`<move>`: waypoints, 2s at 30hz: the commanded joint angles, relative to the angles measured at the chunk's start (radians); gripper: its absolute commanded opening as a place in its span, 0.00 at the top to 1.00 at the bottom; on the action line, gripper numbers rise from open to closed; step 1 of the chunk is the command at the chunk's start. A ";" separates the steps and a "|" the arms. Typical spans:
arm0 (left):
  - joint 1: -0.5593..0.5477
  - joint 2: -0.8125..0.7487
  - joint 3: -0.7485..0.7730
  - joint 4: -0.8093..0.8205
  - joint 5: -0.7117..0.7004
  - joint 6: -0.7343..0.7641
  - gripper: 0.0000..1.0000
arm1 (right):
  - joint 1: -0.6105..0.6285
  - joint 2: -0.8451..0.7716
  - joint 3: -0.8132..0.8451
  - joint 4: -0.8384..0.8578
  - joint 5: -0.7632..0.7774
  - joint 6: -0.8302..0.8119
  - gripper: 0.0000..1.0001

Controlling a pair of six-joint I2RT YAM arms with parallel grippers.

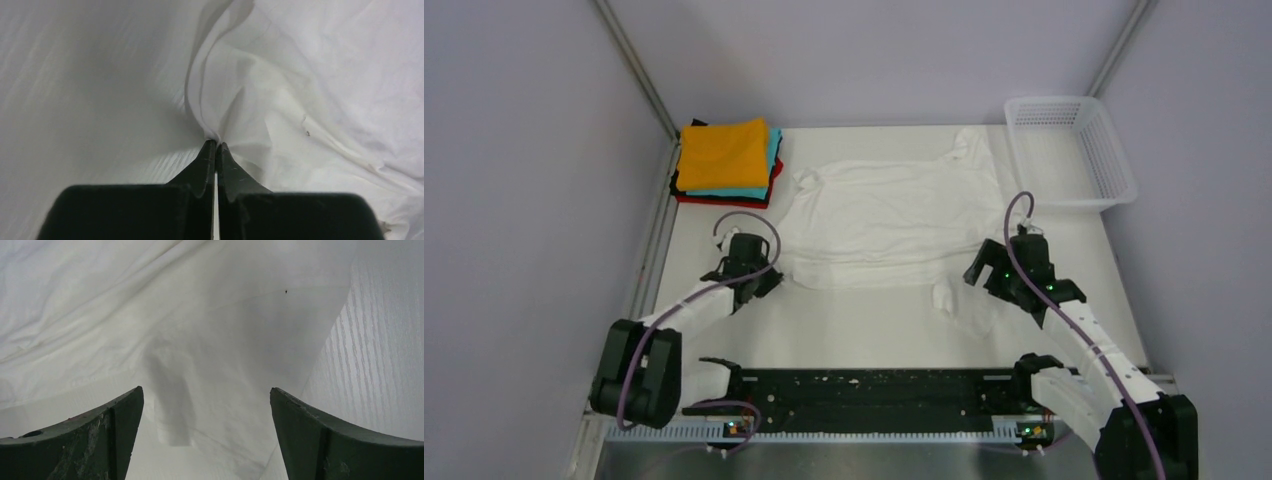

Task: Fold and stack the t-shirts
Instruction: Flatten out the tshirt

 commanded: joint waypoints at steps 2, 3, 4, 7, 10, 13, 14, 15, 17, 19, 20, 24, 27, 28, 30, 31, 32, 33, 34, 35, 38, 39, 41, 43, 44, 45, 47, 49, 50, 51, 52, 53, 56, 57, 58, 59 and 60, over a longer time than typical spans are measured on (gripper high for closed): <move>-0.002 -0.205 -0.008 -0.235 -0.127 0.004 1.00 | 0.000 0.001 0.020 -0.027 -0.024 -0.016 0.08; -0.003 -0.243 -0.022 -0.248 -0.132 -0.001 1.00 | 0.006 -0.002 0.027 -0.041 -0.023 -0.013 0.09; -0.002 -0.276 -0.039 -0.254 -0.129 -0.006 1.00 | 0.014 -0.007 0.033 -0.057 -0.012 -0.005 0.09; -0.003 -0.365 -0.095 -0.260 -0.092 -0.016 1.00 | 0.091 -0.002 0.079 -0.124 0.068 0.029 0.11; -0.003 -0.421 -0.135 -0.262 -0.081 -0.013 1.00 | 0.268 0.059 0.137 -0.231 0.180 0.056 0.14; -0.003 -0.453 -0.142 -0.293 -0.084 -0.014 1.00 | 0.423 0.138 0.179 -0.356 0.290 0.167 0.16; -0.003 -0.467 -0.146 -0.298 -0.089 -0.018 1.00 | 0.458 0.157 0.184 -0.386 0.303 0.203 0.16; -0.004 -0.481 -0.160 -0.291 -0.093 -0.023 1.00 | 0.487 0.167 0.184 -0.417 0.309 0.240 0.17; -0.005 -0.504 -0.182 -0.269 -0.102 -0.027 1.00 | 0.523 0.161 0.164 -0.455 0.305 0.300 0.19; -0.005 -0.512 -0.187 -0.264 -0.101 -0.027 1.00 | 0.533 0.133 0.132 -0.485 0.279 0.341 0.20; -0.005 -0.512 -0.187 -0.261 -0.102 -0.027 1.00 | 0.534 0.115 0.117 -0.499 0.275 0.362 0.20; -0.005 -0.499 -0.180 -0.251 -0.110 -0.023 1.00 | 0.533 0.042 0.082 -0.515 0.274 0.388 0.23; -0.005 -0.471 -0.166 -0.247 -0.096 -0.018 1.00 | 0.532 0.044 0.072 -0.467 0.292 0.394 0.24; -0.005 -0.466 -0.163 -0.247 -0.091 -0.018 1.00 | 0.532 0.061 0.063 -0.442 0.292 0.397 0.25; -0.005 -0.460 -0.167 -0.237 -0.088 -0.021 1.00 | 0.531 0.107 0.043 -0.397 0.285 0.402 0.26; -0.005 -0.461 -0.171 -0.232 -0.087 -0.023 1.00 | 0.531 0.135 0.035 -0.374 0.283 0.411 0.28; -0.005 -0.464 -0.172 -0.229 -0.087 -0.023 1.00 | 0.532 0.163 0.028 -0.359 0.284 0.412 0.29; -0.005 -0.464 -0.172 -0.230 -0.085 -0.022 1.00 | 0.532 0.188 0.024 -0.359 0.294 0.419 0.30; -0.005 -0.466 -0.171 -0.229 -0.084 -0.018 1.00 | 0.532 0.213 0.023 -0.366 0.310 0.430 0.31; -0.005 -0.465 -0.169 -0.228 -0.082 -0.012 1.00 | 0.531 0.232 0.020 -0.370 0.322 0.436 0.32; -0.005 -0.461 -0.157 -0.238 -0.078 0.002 1.00 | 0.513 0.260 -0.001 -0.337 0.336 0.438 0.33; -0.005 -0.458 -0.155 -0.237 -0.076 0.005 1.00 | 0.500 0.260 -0.011 -0.308 0.323 0.422 0.34; -0.005 -0.455 -0.154 -0.224 -0.065 0.016 1.00 | 0.467 0.252 -0.029 -0.241 0.285 0.375 0.35; -0.005 -0.459 -0.153 -0.196 -0.020 0.034 1.00 | 0.424 0.240 -0.036 -0.207 0.268 0.333 0.37; -0.005 -0.463 -0.152 -0.189 -0.006 0.029 1.00 | 0.393 0.233 -0.042 -0.195 0.255 0.315 0.38; -0.005 -0.472 -0.147 -0.206 -0.013 0.012 1.00 | 0.359 0.229 -0.049 -0.178 0.240 0.294 0.40; -0.005 -0.502 -0.144 -0.261 -0.058 -0.038 1.00 | 0.319 0.218 -0.062 -0.140 0.195 0.250 0.42; -0.005 -0.536 -0.162 -0.234 -0.062 -0.002 1.00 | 0.302 0.221 -0.066 -0.115 0.183 0.225 0.45; -0.005 -0.552 -0.167 -0.230 -0.061 -0.006 1.00 | 0.300 0.230 -0.064 -0.106 0.187 0.220 0.50; -0.005 -0.564 -0.172 -0.216 -0.051 -0.009 1.00 | 0.299 0.243 -0.062 -0.097 0.192 0.211 0.54; -0.005 -0.576 -0.180 -0.200 -0.037 -0.009 1.00 | 0.297 0.260 -0.057 -0.091 0.198 0.201 0.60; -0.005 -0.584 -0.187 -0.179 -0.025 -0.008 1.00 | 0.296 0.280 -0.051 -0.084 0.203 0.194 0.66; -0.005 -0.586 -0.207 -0.129 -0.003 0.018 1.00 | 0.292 0.323 -0.040 -0.059 0.216 0.175 0.83; -0.005 -0.582 -0.205 -0.126 0.000 0.024 1.00 | 0.293 0.328 -0.038 -0.053 0.222 0.173 0.86; -0.005 -0.578 -0.200 -0.132 0.001 0.024 1.00 | 0.292 0.325 -0.032 -0.050 0.228 0.170 0.90; -0.005 -0.572 -0.193 -0.135 0.003 0.025 1.00 | 0.293 0.314 -0.024 -0.052 0.234 0.165 0.95; -0.005 -0.571 -0.182 -0.138 0.008 0.028 1.00 | 0.292 0.295 -0.018 -0.057 0.242 0.164 1.00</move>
